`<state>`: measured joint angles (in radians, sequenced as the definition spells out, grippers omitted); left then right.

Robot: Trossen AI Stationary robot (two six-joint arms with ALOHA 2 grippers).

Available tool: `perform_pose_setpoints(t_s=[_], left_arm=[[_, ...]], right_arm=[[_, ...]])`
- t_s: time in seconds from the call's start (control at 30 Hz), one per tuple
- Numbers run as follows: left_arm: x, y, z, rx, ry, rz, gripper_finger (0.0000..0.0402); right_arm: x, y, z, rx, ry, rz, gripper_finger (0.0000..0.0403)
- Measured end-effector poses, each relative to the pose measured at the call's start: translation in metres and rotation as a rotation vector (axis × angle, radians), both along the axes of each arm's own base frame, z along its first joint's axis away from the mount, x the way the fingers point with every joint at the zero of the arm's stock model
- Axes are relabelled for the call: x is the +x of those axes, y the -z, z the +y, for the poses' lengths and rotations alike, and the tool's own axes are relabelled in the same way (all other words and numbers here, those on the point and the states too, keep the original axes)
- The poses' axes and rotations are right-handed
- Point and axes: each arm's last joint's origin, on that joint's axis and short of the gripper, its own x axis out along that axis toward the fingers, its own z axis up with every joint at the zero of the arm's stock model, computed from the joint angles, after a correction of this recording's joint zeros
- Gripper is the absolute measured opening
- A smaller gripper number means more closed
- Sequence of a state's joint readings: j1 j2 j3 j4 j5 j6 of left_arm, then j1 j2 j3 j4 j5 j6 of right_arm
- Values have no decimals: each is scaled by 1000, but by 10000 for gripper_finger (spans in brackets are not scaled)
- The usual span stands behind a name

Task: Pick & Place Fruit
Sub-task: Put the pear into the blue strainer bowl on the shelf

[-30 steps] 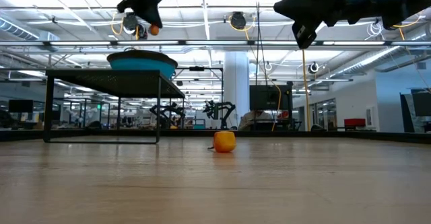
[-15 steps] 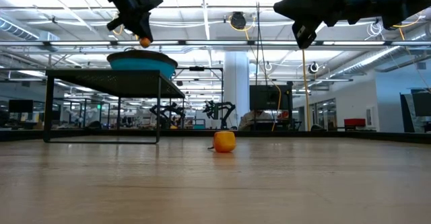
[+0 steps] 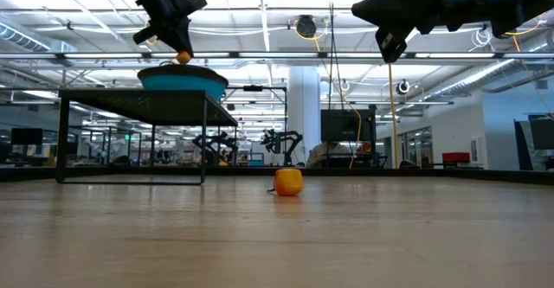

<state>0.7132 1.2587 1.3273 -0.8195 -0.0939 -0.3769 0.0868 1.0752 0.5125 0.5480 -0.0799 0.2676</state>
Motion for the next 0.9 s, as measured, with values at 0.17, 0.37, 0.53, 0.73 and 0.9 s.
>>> perform_pose_setpoints(t_s=[0.17, 0.37, 0.53, 0.73, 0.9], left_arm=[[13, 10, 3, -32, 22, 25, 0], [31, 29, 10, -66, 44, 87, 0], [37, 37, 14, -98, 69, 107, 0], [37, 38, 14, -86, 92, 122, 0], [37, 38, 14, -77, 107, 131, 12]], right_arm=[[0, 0, 0, 0, 1, 0, 1], [0, 0, -1, 0, 3, 0, 1], [0, 0, -1, 0, 3, 0, 0], [0, 0, -1, 0, 8, 0, 0], [0, 0, -5, 0, 28, 0, 0]])
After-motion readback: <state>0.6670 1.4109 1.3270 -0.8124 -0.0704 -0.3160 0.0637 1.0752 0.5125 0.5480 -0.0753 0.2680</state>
